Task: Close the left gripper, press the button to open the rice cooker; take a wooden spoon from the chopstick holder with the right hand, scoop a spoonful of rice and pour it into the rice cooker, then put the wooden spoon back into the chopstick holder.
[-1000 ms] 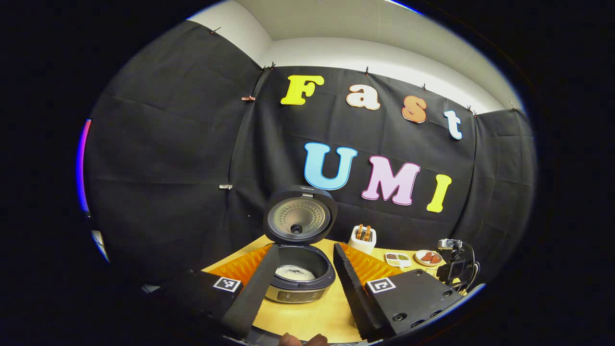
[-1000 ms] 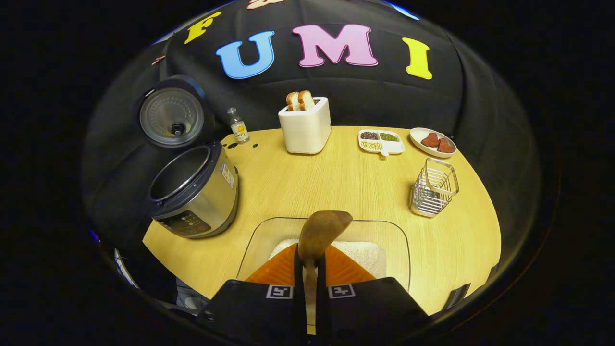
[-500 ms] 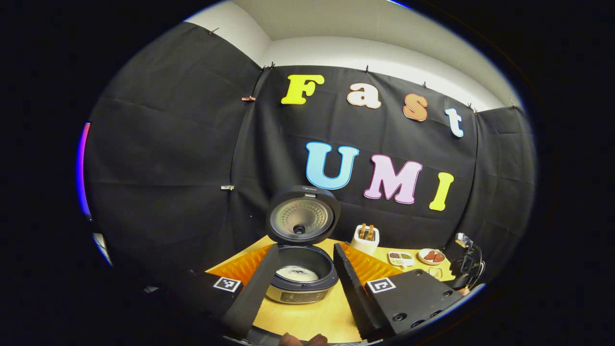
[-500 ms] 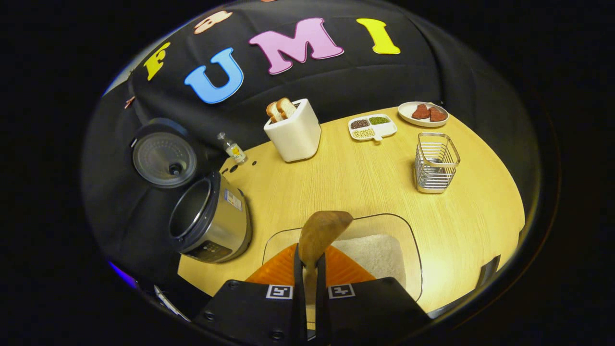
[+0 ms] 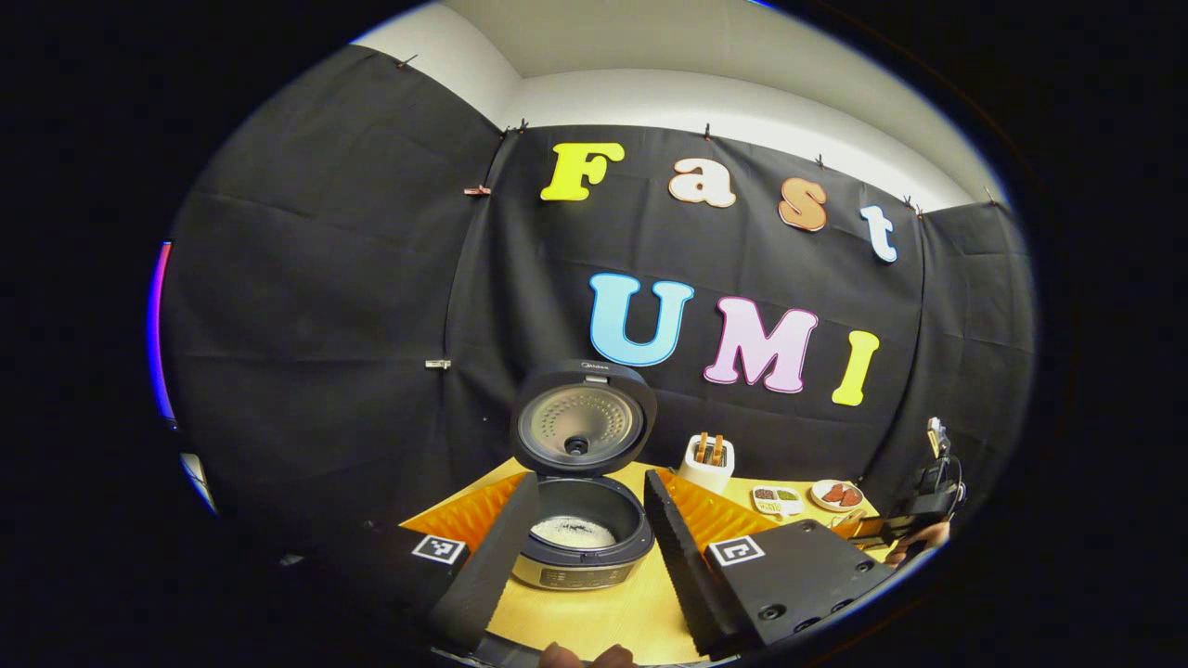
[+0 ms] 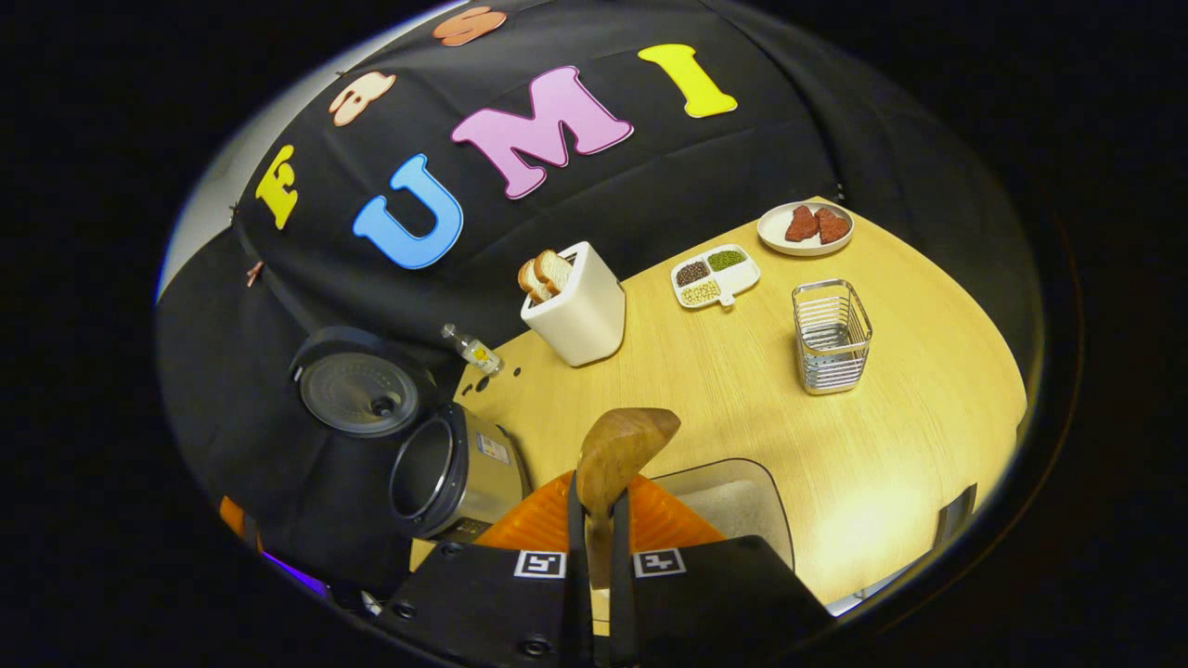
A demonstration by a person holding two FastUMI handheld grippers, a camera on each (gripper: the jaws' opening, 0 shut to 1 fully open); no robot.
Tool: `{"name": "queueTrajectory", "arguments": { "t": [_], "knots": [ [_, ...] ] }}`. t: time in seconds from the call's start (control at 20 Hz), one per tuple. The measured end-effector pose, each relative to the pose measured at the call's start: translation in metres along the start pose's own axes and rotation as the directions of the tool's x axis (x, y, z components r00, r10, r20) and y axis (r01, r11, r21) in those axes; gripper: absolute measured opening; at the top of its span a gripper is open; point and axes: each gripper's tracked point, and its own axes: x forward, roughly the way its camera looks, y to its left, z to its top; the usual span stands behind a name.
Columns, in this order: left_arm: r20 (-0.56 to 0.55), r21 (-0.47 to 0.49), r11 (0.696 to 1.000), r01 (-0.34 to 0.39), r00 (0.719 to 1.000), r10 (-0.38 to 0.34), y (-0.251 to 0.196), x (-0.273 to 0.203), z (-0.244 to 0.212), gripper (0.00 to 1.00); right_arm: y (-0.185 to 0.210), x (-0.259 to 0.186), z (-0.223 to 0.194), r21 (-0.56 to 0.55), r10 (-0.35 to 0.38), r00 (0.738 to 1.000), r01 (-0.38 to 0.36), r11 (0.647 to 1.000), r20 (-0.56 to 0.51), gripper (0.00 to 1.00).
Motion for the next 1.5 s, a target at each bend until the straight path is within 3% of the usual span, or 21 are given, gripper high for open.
{"name": "queueTrajectory", "arguments": {
  "t": [0.4, 0.8, 1.1, 1.35, 1.5],
  "knots": [
    [-0.001, 0.018, 0.999, -0.028, 1.000, 0.028, 0.019, 0.003, 0.001, 0.80, 0.075, -0.011, 0.048, 0.107, 0.150, 0.987, -0.155, 0.982, 0.059, 0.12],
    [0.014, 0.026, 0.998, -0.062, 0.998, 0.061, 0.055, -0.010, 0.005, 0.80, 0.173, 0.017, 0.041, 0.078, 0.246, 0.968, -0.248, 0.965, 0.042, 0.12],
    [0.029, 0.011, 0.996, -0.093, 0.995, 0.092, 0.090, -0.023, 0.008, 0.80, 0.242, 0.072, 0.005, -0.024, 0.262, 0.965, -0.262, 0.965, -0.003, 0.12],
    [0.044, -0.012, 0.992, -0.127, 0.991, 0.127, 0.110, -0.035, 0.010, 0.80, 0.271, 0.113, -0.025, -0.172, 0.219, 0.975, -0.223, 0.960, -0.038, 0.12],
    [0.049, -0.033, 0.989, -0.142, 0.988, 0.144, 0.118, -0.041, 0.008, 0.80, 0.285, 0.129, -0.041, -0.282, 0.202, 0.978, -0.210, 0.936, -0.056, 0.12]
  ]
}}
